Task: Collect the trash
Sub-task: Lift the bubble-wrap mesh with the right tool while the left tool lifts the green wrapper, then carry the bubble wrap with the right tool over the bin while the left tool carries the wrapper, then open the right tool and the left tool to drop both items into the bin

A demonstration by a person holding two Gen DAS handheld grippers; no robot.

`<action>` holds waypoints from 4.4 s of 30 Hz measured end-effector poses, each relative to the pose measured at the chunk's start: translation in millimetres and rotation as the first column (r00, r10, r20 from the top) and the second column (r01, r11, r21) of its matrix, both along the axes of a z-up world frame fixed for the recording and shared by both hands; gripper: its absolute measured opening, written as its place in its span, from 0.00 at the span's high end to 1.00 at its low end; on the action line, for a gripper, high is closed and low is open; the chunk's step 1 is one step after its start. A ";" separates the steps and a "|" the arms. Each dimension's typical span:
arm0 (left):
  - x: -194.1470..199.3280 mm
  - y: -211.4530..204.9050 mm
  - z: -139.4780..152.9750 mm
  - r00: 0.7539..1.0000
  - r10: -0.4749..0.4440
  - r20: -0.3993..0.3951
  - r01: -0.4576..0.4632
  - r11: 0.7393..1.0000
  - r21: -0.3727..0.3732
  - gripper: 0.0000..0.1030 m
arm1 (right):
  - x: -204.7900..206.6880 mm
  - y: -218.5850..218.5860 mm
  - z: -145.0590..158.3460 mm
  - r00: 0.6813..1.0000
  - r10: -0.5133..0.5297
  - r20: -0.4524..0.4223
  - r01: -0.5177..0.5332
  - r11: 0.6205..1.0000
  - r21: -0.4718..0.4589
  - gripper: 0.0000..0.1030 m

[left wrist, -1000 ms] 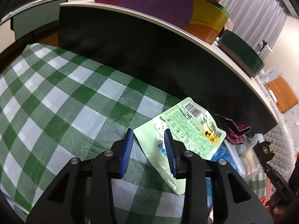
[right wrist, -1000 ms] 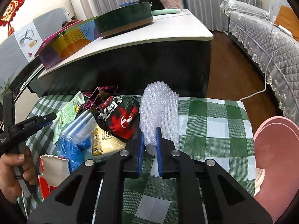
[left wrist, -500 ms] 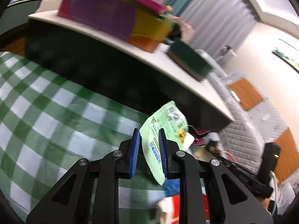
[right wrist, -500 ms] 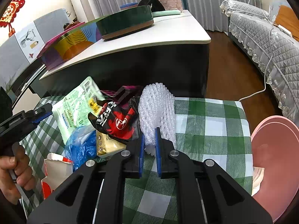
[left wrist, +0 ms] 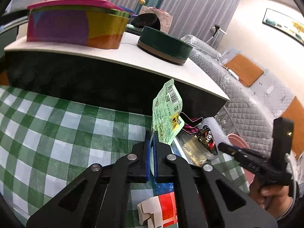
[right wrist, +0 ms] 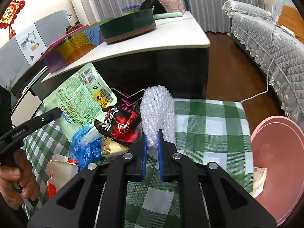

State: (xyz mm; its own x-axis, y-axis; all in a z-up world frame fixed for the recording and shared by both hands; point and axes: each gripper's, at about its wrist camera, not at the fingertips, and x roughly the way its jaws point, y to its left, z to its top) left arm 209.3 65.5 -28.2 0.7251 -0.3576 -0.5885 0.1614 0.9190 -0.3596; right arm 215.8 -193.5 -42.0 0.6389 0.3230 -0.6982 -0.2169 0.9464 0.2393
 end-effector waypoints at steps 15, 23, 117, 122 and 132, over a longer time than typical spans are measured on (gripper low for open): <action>-33.2 -5.8 41.8 0.996 0.050 0.076 -0.059 0.991 0.117 0.98 | -39.0 -17.6 51.9 0.995 -0.049 0.091 0.052 0.998 -0.039 0.91; -67.8 -16.5 65.9 0.991 0.045 0.126 -0.064 0.987 0.148 0.98 | -79.4 -33.0 95.8 0.985 -0.066 0.157 0.075 0.996 -0.054 0.91; -38.4 -326.8 62.2 0.931 -0.364 0.027 0.347 0.905 0.246 0.97 | -112.7 -244.5 97.4 0.898 -0.412 0.156 0.423 0.905 -0.042 0.79; -33.8 -330.2 60.1 0.937 -0.349 0.013 0.334 0.907 0.256 0.66 | -110.1 -245.8 92.1 0.892 -0.428 0.146 0.440 0.896 -0.056 0.49; -61.4 -290.7 73.8 0.948 -0.314 0.043 0.295 0.924 0.243 0.66 | -110.7 -241.8 94.2 0.885 -0.440 0.154 0.450 0.892 -0.040 0.49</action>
